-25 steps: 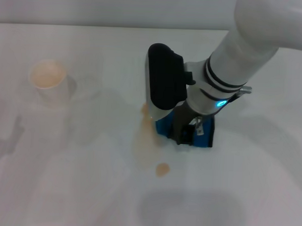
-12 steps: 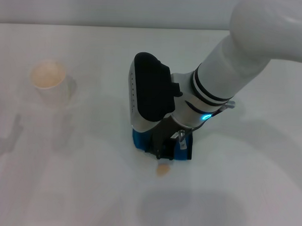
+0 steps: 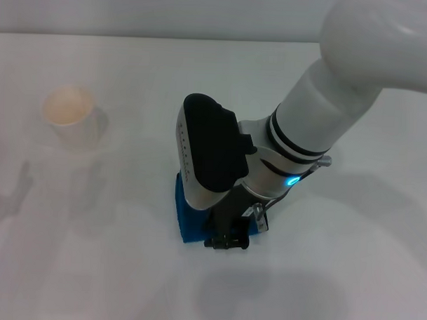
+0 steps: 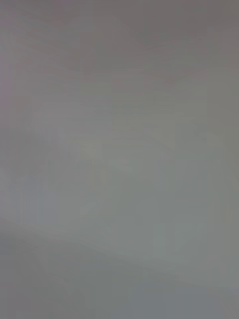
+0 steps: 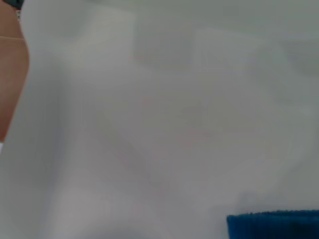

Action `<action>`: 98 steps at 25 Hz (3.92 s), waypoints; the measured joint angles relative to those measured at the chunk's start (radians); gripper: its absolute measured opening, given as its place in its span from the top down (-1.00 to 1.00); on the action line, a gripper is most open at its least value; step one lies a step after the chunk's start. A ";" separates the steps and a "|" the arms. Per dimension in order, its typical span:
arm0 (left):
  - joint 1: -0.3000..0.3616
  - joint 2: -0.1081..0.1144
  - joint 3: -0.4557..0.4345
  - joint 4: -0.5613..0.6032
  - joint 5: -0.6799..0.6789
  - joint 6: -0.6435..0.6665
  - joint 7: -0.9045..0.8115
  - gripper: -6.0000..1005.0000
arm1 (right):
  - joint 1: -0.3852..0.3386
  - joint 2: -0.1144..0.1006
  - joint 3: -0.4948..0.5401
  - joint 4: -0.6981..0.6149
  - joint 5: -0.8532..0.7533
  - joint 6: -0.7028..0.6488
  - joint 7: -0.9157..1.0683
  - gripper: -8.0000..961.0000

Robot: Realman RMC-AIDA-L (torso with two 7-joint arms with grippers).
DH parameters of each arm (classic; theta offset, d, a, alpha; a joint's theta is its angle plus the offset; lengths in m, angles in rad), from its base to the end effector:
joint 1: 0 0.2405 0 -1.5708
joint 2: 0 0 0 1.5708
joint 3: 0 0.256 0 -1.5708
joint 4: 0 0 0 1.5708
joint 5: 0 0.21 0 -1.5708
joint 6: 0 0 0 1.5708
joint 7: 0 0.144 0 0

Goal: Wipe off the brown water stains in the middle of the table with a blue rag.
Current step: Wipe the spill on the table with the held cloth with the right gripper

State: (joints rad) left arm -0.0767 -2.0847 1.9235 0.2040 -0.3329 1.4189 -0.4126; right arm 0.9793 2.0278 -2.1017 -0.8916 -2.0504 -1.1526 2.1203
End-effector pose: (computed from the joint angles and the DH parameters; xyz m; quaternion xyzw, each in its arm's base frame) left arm -0.3728 0.2129 0.0007 -0.6414 -0.2978 -0.3748 0.5995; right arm 0.1169 0.3321 -0.1357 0.9750 0.0582 0.2123 0.0308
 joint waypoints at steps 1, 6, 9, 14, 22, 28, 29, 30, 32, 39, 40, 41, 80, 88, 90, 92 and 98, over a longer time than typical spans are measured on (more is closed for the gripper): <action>0.000 0.000 0.000 0.000 0.000 0.000 0.000 -0.72 | 0.000 0.000 -0.001 -0.002 0.000 -0.002 0.000 0.73; 0.000 0.000 0.000 -0.001 0.000 0.001 0.000 -0.72 | -0.007 0.000 0.019 0.001 0.002 0.019 0.005 0.33; 0.001 0.000 0.000 -0.001 0.000 0.001 0.000 -0.72 | -0.012 0.000 0.037 0.029 0.002 0.067 0.014 0.14; 0.002 0.000 0.000 -0.001 0.000 0.002 0.000 -0.72 | -0.007 0.000 0.093 0.093 -0.002 0.092 0.022 -0.18; 0.003 0.000 0.000 -0.002 0.000 0.002 0.000 -0.72 | -0.008 0.000 0.098 0.150 -0.013 0.110 0.019 -0.28; 0.000 0.000 0.000 -0.002 0.000 0.002 0.000 -0.72 | -0.013 0.000 0.083 0.153 -0.010 0.117 0.021 -0.21; 0.000 0.000 0.000 -0.002 0.000 0.002 0.000 -0.72 | -0.012 0.000 0.079 0.154 -0.009 0.118 0.022 -0.19; 0.000 0.000 0.000 -0.002 0.000 0.002 0.000 -0.72 | -0.012 0.000 0.077 0.154 -0.008 0.119 0.022 -0.18; 0.000 0.000 0.000 -0.002 0.000 0.002 0.000 -0.72 | -0.013 0.000 0.071 0.155 -0.006 0.122 0.022 -0.14; 0.004 0.000 0.000 -0.002 0.000 0.002 0.000 -0.72 | -0.013 0.000 0.064 0.157 -0.004 0.124 0.022 -0.01; 0.004 0.000 0.000 -0.002 0.000 0.002 0.000 -0.72 | -0.013 0.000 0.064 0.155 -0.004 0.123 0.022 0.01; 0.004 0.000 0.000 -0.002 0.000 0.002 0.000 -0.72 | -0.013 0.000 0.064 0.153 -0.003 0.123 0.022 0.03; 0.000 0.002 0.001 0.000 -0.025 0.002 0.000 -0.72 | -0.051 0.000 -0.095 0.082 0.070 0.250 -0.054 0.86; -0.002 0.002 0.000 0.000 -0.024 0.002 0.000 -0.72 | -0.052 0.000 -0.118 0.128 0.091 0.412 -0.053 0.87; -0.003 0.002 0.000 0.000 -0.024 0.001 0.000 -0.72 | -0.052 0.000 -0.129 0.139 0.101 0.460 -0.054 0.87; -0.003 0.002 0.000 0.000 -0.024 0.001 0.000 -0.72 | -0.052 0.000 -0.133 0.149 0.111 0.497 -0.054 0.87; -0.003 0.002 0.002 0.000 -0.024 0.002 0.000 -0.72 | -0.052 0.000 -0.134 0.190 0.128 0.614 -0.054 0.87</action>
State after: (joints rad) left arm -0.0798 -2.0831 1.9255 0.2040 -0.3574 1.4204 -0.4126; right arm 0.9272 2.0278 -2.2362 -0.7017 -1.9220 -0.5387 2.0665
